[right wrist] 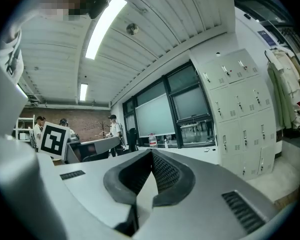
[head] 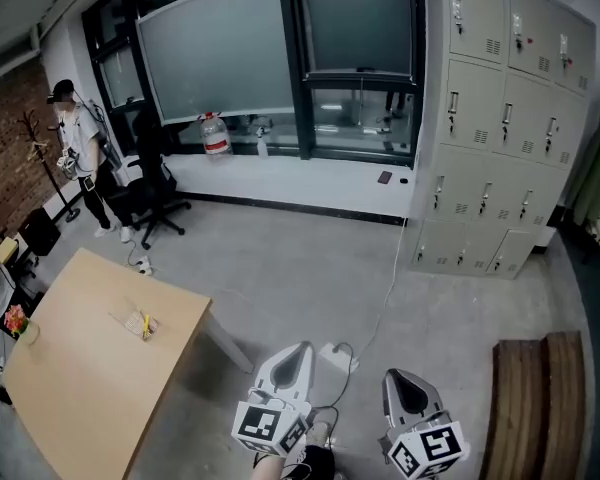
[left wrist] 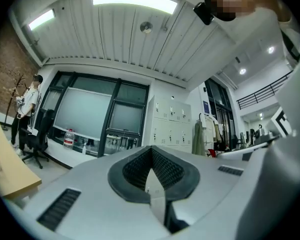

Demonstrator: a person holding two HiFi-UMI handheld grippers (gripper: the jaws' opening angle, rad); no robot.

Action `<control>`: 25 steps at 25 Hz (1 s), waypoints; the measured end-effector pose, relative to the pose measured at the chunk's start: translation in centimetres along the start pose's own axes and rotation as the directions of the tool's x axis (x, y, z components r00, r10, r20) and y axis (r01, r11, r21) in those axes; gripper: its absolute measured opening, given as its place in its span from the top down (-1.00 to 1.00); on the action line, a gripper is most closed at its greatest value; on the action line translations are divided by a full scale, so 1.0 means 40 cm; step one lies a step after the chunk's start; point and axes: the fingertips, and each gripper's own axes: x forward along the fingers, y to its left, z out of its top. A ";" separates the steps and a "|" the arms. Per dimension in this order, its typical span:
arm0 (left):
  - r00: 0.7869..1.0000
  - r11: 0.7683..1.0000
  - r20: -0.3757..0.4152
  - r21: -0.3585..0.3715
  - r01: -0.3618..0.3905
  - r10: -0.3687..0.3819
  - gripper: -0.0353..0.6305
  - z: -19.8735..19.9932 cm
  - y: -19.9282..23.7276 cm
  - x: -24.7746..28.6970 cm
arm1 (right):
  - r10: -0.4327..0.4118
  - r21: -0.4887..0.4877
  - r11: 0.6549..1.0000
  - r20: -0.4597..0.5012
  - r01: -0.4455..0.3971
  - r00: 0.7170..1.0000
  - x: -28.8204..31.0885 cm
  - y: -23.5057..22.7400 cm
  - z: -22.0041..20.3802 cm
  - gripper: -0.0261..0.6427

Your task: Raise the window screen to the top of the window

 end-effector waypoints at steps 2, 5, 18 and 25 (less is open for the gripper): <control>1.000 1.000 0.003 0.008 0.003 -0.003 0.88 -0.004 0.020 0.049 | -0.008 -0.006 1.000 -0.020 0.008 1.000 0.046 -0.033 -0.008 0.90; 1.000 1.000 0.012 0.010 0.013 -0.014 0.88 -0.021 0.072 0.142 | -0.038 0.006 0.999 -0.025 0.038 0.999 0.151 -0.097 -0.009 0.90; 0.996 0.999 0.076 0.003 0.038 -0.038 0.88 0.036 0.502 0.618 | -0.061 0.025 0.998 0.007 0.061 0.998 0.737 -0.270 0.111 0.90; 0.995 0.994 0.025 -0.025 0.102 -0.101 0.88 -0.045 0.545 0.940 | -0.101 0.011 0.995 0.040 0.101 0.994 0.951 -0.496 0.148 0.90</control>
